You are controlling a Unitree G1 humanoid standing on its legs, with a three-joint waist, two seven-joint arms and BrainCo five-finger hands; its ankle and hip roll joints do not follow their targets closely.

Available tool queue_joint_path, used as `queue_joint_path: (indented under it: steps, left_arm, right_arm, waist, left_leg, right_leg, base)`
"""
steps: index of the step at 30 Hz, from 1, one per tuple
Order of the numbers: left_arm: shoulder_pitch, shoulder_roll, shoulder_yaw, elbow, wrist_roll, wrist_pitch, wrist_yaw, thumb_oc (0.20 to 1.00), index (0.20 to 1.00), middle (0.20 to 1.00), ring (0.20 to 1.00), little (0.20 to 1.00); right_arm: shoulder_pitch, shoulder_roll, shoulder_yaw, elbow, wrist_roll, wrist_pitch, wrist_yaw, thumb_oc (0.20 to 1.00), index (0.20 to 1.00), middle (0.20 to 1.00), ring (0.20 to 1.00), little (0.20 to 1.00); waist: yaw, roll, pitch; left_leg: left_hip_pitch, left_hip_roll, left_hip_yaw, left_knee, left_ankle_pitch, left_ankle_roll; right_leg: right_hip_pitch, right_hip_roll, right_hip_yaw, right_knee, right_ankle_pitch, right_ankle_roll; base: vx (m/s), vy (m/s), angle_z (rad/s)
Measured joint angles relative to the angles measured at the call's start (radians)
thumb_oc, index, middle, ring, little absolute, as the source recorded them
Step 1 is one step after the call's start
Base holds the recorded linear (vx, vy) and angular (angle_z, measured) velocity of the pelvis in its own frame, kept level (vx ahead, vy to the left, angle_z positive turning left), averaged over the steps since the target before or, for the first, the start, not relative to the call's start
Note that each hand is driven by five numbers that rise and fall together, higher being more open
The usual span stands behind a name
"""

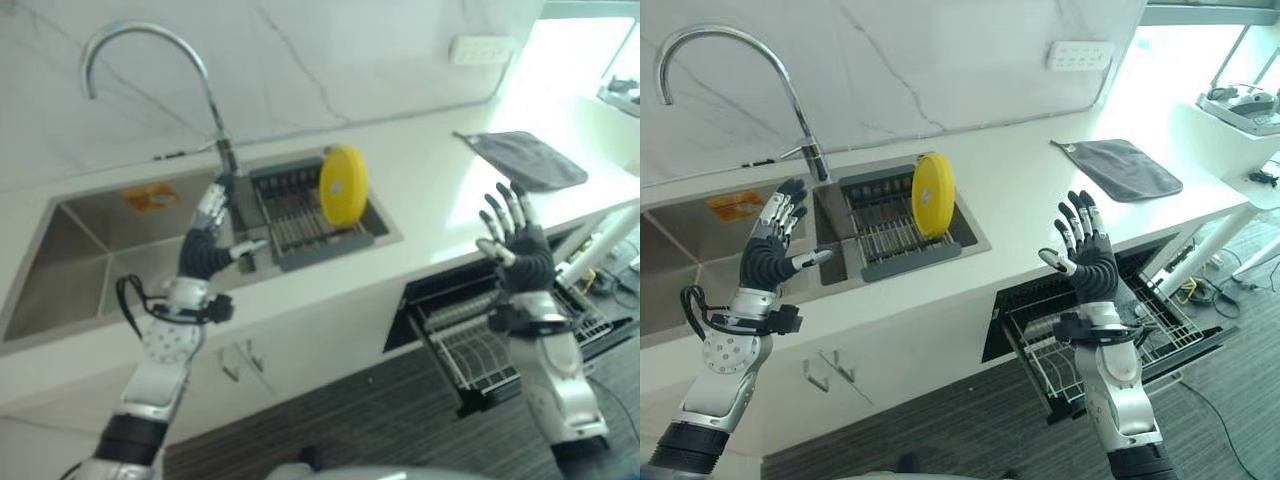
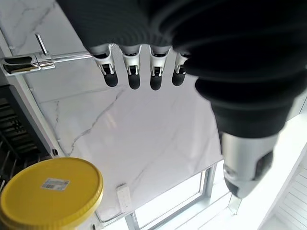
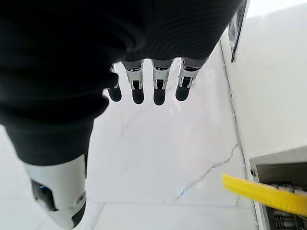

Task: Place the dishes in the dishwasher.

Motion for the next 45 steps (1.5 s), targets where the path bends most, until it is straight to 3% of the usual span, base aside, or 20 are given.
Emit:
queue_joint_path:
  steps: [4, 10, 11, 12, 14, 16, 18, 20, 21, 22, 23, 24, 25, 28, 36, 45]
  left_arm:
    - [0.013, -0.033, -0.004, -0.024, 0.004, 0.001, 0.000, 1.000, 1.000, 1.000, 1.000, 1.000]
    - [0.018, -0.033, -0.006, -0.023, 0.003, 0.001, 0.023, 1.000, 1.000, 1.000, 1.000, 1.000]
    - [0.022, -0.032, -0.006, -0.019, 0.003, 0.000, 0.029, 1.000, 1.000, 1.000, 1.000, 1.000]
    - [0.024, -0.029, -0.004, -0.005, 0.002, -0.001, 0.031, 1.000, 1.000, 1.000, 1.000, 1.000]
    - [0.024, -0.037, -0.006, 0.011, 0.003, -0.002, 0.019, 1.000, 1.000, 1.000, 1.000, 1.000]
    - [0.008, -0.051, -0.020, 0.012, 0.003, -0.010, 0.012, 1.000, 1.000, 1.000, 1.000, 1.000]
    - [-0.021, -0.045, -0.039, 0.024, 0.003, -0.011, 0.013, 1.000, 1.000, 1.000, 1.000, 1.000]
    - [-0.064, -0.038, -0.037, 0.042, 0.003, -0.015, 0.016, 1.000, 1.000, 1.000, 1.000, 1.000]
    - [-0.067, -0.041, -0.038, 0.040, 0.003, -0.016, 0.016, 1.000, 1.000, 1.000, 1.000, 1.000]
    - [-0.064, -0.044, -0.037, 0.049, 0.003, -0.019, 0.016, 1.000, 1.000, 1.000, 1.000, 1.000]
    - [-0.055, -0.036, -0.037, 0.049, 0.003, -0.019, 0.017, 1.000, 1.000, 1.000, 1.000, 1.000]
    - [-0.052, -0.032, -0.037, 0.048, 0.003, -0.018, 0.017, 1.000, 1.000, 1.000, 1.000, 1.000]
    - [-0.051, -0.031, -0.036, 0.048, 0.003, -0.015, 0.017, 1.000, 1.000, 1.000, 1.000, 1.000]
    - [-0.046, -0.025, -0.030, 0.039, 0.003, -0.005, 0.016, 1.000, 1.000, 1.000, 1.000, 1.000]
    - [-0.045, -0.028, -0.031, 0.033, 0.003, 0.002, -0.022, 1.000, 1.000, 1.000, 1.000, 1.000]
    - [-0.045, -0.010, -0.035, 0.029, 0.000, 0.025, -0.094, 1.000, 1.000, 1.000, 1.000, 1.000]
  right_arm:
    - [-0.015, -0.010, 0.000, 0.010, 0.027, 0.000, -0.018, 1.000, 1.000, 1.000, 1.000, 1.000]
    - [-0.023, -0.026, 0.008, 0.018, 0.029, 0.028, -0.008, 1.000, 1.000, 1.000, 1.000, 1.000]
    - [-0.027, -0.027, 0.015, 0.020, 0.028, 0.028, -0.004, 1.000, 1.000, 1.000, 1.000, 1.000]
    - [-0.039, -0.026, 0.036, 0.038, 0.028, 0.027, 0.006, 1.000, 1.000, 1.000, 1.000, 1.000]
    - [-0.036, -0.020, 0.043, 0.050, 0.025, 0.024, 0.006, 1.000, 1.000, 1.000, 1.000, 1.000]
    - [-0.047, -0.026, 0.045, 0.052, 0.019, 0.021, 0.002, 1.000, 1.000, 1.000, 1.000, 1.000]
    - [-0.036, -0.025, 0.049, 0.049, 0.020, 0.021, 0.005, 1.000, 1.000, 1.000, 1.000, 1.000]
    - [-0.032, -0.027, 0.050, 0.029, 0.021, 0.021, 0.029, 1.000, 1.000, 1.000, 1.000, 1.000]
    - [-0.018, -0.052, 0.050, -0.002, 0.022, 0.021, 0.054, 1.000, 1.000, 1.000, 1.000, 1.000]
    - [-0.014, -0.063, 0.052, -0.007, 0.022, 0.022, 0.069, 1.000, 1.000, 1.000, 1.000, 1.000]
    - [-0.013, -0.064, 0.067, -0.008, 0.026, 0.025, 0.075, 1.000, 1.000, 1.000, 1.000, 1.000]
    - [-0.019, -0.062, 0.083, -0.006, 0.028, 0.029, 0.087, 1.000, 1.000, 1.000, 1.000, 1.000]
    - [-0.038, -0.048, 0.084, -0.001, 0.028, 0.040, 0.091, 1.000, 1.000, 1.000, 1.000, 1.000]
    - [-0.123, -0.040, 0.088, 0.015, 0.028, 0.067, 0.092, 1.000, 1.000, 1.000, 1.000, 1.000]
    - [-0.168, -0.028, 0.122, 0.046, 0.026, 0.110, 0.044, 1.000, 1.000, 1.000, 1.000, 1.000]
    - [-0.405, -0.026, 0.066, 0.164, 0.029, 0.114, -0.053, 1.000, 1.000, 1.000, 1.000, 1.000]
  waist:
    - [0.011, 0.004, 0.000]
    - [0.013, 0.039, 0.002]
    - [0.014, 0.037, 0.004]
    - [0.023, 0.015, 0.028]
    - [0.027, 0.002, 0.051]
    - [0.037, 0.039, 0.064]
    - [0.036, 0.037, 0.063]
    - [0.026, 0.029, 0.058]
    - [0.007, 0.062, 0.041]
    - [0.006, 0.079, 0.030]
    - [0.008, 0.059, 0.026]
    - [0.028, 0.017, 0.025]
    - [0.046, 0.003, 0.027]
    - [0.099, 0.002, 0.030]
    - [0.115, 0.004, 0.030]
    - [0.171, -0.005, 0.031]
  left_leg:
    - [-0.009, 0.054, -0.020, 0.000, 0.011, -0.034]
    - [-0.028, 0.087, -0.027, 0.048, 0.017, -0.044]
    - [-0.057, 0.088, -0.029, 0.105, 0.016, -0.044]
    - [-0.150, 0.086, -0.059, 0.314, 0.021, -0.050]
    - [-0.318, 0.091, -0.115, 0.552, 0.024, -0.100]
    - [-0.314, 0.105, -0.087, 0.215, 0.020, -0.102]
    - [-0.268, 0.099, -0.060, 0.104, 0.021, -0.100]
    - [-0.208, 0.070, -0.056, 0.140, 0.016, -0.093]
    - [-0.145, 0.068, -0.067, 0.123, 0.003, -0.074]
    - [-0.096, 0.063, -0.092, 0.065, 0.041, -0.044]
    - [-0.076, 0.045, -0.089, 0.037, 0.058, -0.039]
    - [-0.073, 0.012, -0.093, 0.020, 0.062, -0.033]
    - [-0.074, -0.001, -0.093, 0.016, 0.060, -0.031]
    - [-0.067, -0.015, -0.113, 0.006, 0.057, -0.027]
    - [-0.060, -0.010, -0.137, 0.001, 0.053, -0.034]
    - [-0.058, -0.025, -0.188, 0.002, 0.054, -0.035]
  right_leg:
    - [0.003, 0.061, -0.022, -0.001, -0.021, -0.038]
    - [-0.003, 0.095, -0.022, 0.005, -0.043, -0.064]
    - [-0.011, 0.092, -0.016, 0.023, -0.059, -0.086]
    - [-0.023, 0.083, 0.011, 0.065, -0.082, -0.109]
    - [-0.010, 0.079, 0.022, 0.082, -0.097, -0.125]
    - [-0.023, 0.091, -0.020, 0.083, -0.089, -0.138]
    - [0.006, 0.075, -0.029, 0.061, -0.084, -0.135]
    - [0.033, 0.048, -0.031, 0.041, -0.077, -0.112]
    - [0.045, 0.064, -0.027, 0.038, -0.079, -0.074]
    - [0.055, 0.072, -0.023, 0.038, -0.080, -0.062]
    - [0.056, 0.057, -0.024, 0.037, -0.081, -0.055]
    - [0.068, 0.029, -0.032, 0.013, -0.076, -0.032]
    - [0.070, 0.017, -0.034, 0.005, -0.074, -0.026]
    - [0.087, 0.008, -0.035, 0.005, -0.093, -0.001]
    - [0.108, 0.025, -0.056, 0.005, -0.105, -0.007]
    - [0.140, 0.022, -0.113, 0.005, -0.121, -0.007]
  base:
    - [0.05, -0.211, 0.11]
    - [0.02, -0.186, 0.00]
    - [0.08, -0.074, -0.14]
    - [0.16, 0.052, -0.08]
    - [0.17, 0.172, 0.12]
    - [0.11, 0.185, -0.02]
    - [0.11, 0.165, -0.32]
    - [0.11, 0.059, -0.35]
    - [0.10, 0.007, -0.19]
    - [0.08, -0.007, -0.06]
    - [0.06, -0.021, 0.11]
    - [0.05, -0.020, 0.19]
    - [0.05, -0.021, 0.28]
    - [0.04, -0.024, 0.30]
    - [0.04, -0.003, 0.08]
    - [0.07, 0.003, 0.17]
